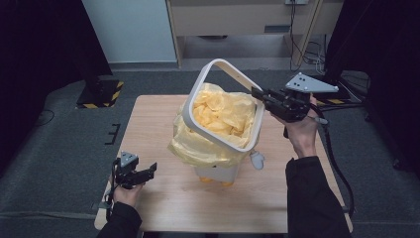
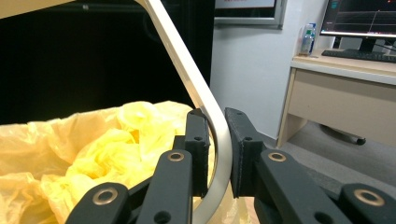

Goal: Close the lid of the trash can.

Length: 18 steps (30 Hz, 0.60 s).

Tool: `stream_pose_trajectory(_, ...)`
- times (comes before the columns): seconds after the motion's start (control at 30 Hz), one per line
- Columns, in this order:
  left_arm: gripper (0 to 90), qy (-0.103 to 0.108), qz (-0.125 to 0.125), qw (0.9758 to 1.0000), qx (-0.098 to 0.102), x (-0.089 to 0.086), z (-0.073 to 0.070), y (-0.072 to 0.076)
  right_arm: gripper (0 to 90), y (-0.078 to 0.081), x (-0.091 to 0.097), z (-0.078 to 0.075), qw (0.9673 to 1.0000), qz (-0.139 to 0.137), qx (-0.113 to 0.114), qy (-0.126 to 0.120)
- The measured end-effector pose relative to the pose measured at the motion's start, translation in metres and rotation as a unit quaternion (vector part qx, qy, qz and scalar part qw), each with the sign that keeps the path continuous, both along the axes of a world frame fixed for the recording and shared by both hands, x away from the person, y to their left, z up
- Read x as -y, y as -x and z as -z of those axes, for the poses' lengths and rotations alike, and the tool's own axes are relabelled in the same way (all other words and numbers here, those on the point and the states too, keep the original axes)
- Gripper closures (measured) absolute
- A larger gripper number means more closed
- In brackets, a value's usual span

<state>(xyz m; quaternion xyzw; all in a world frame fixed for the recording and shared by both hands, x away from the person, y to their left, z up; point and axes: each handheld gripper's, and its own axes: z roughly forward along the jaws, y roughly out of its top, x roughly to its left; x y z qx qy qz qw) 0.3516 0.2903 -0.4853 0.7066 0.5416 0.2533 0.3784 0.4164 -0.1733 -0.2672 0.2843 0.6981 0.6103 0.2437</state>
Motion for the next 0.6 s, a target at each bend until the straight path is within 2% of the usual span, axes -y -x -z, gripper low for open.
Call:
stream_pose_trajectory(0.1, 22.3, 0.007, -0.005, 0.9999, 0.011, -0.002, -0.003, 0.001, 80.3, -0.002, -0.004, 0.001, 0.9999, 0.000, -0.002, 0.012)
stream_pose_trajectory(0.3, 21.9, 0.011, -0.006, 0.9997, 0.019, -0.003, -0.006, 0.002, 80.1, -0.007, -0.011, 0.006, 0.9993, 0.006, -0.005, 0.036)
stream_pose_trajectory(0.43, 21.9, 0.012, -0.007, 0.9996, 0.024, -0.003, -0.007, 0.003, 79.9, -0.010, -0.014, 0.008, 0.9992, 0.008, -0.007, 0.040)
stream_pose_trajectory(0.6, 21.9, 0.019, -0.009, 0.9993, 0.032, -0.004, -0.009, 0.004, 79.8, -0.011, -0.015, 0.010, 0.9985, 0.015, 0.004, 0.053)
